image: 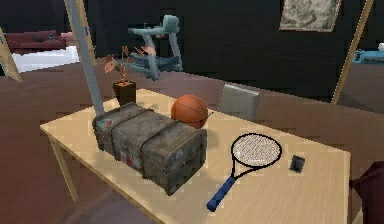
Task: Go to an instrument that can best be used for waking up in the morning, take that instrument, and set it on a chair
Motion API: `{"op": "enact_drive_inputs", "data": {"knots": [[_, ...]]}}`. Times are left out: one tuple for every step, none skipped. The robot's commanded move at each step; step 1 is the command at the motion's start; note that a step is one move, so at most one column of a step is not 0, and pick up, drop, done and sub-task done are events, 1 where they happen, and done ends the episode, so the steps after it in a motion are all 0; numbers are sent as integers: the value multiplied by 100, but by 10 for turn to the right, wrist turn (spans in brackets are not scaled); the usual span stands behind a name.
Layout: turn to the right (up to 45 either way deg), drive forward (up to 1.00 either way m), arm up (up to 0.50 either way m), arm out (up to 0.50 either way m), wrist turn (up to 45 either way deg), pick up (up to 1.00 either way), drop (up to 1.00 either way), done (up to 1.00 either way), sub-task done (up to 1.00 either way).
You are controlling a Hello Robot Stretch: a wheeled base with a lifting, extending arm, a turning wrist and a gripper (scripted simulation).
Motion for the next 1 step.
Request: {"op": "enact_drive_inputs", "data": {"knots": [[0, 0, 0, 0, 450, 0, 0, 0, 0]]}}
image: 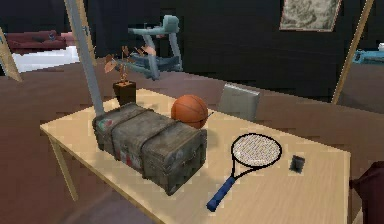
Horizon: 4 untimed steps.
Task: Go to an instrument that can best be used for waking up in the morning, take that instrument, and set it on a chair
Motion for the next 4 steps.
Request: {"op": "enact_drive_inputs", "data": {"knots": [[0, 0, 0, 0, 30, 0, 0, 0, 0], [0, 0, -26, 0, 0, 0, 0, 0, 0], [0, 0, 0, 0, 0, 100, 0, 0, 0], [0, 0, 10, 0, 0, 0, 0, 0, 0]]}}
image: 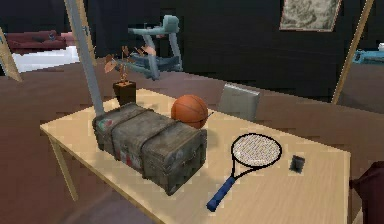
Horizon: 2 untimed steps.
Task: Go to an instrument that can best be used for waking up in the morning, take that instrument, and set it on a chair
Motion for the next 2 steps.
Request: {"op": "enact_drive_inputs", "data": {"knots": [[0, 0, 16, 0, 0, 0, 0, 0, 0], [0, 0, 0, 0, -450, 0, 0, 0, 0]]}}
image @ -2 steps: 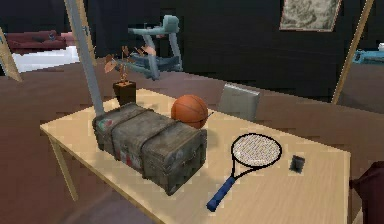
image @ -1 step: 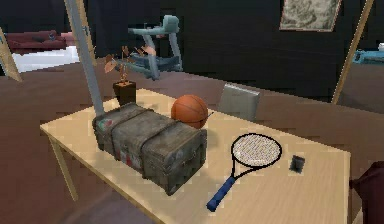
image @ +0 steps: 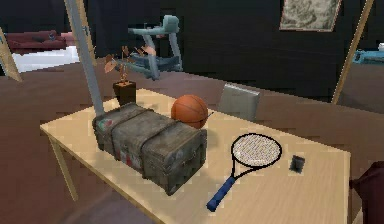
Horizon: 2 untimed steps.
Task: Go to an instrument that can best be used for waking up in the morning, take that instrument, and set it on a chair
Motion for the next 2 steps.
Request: {"op": "enact_drive_inputs", "data": {"knots": [[0, 0, 0, 0, -450, 0, 0, 0, 0], [0, 0, 0, 0, -420, 0, 0, 0, 0]]}}
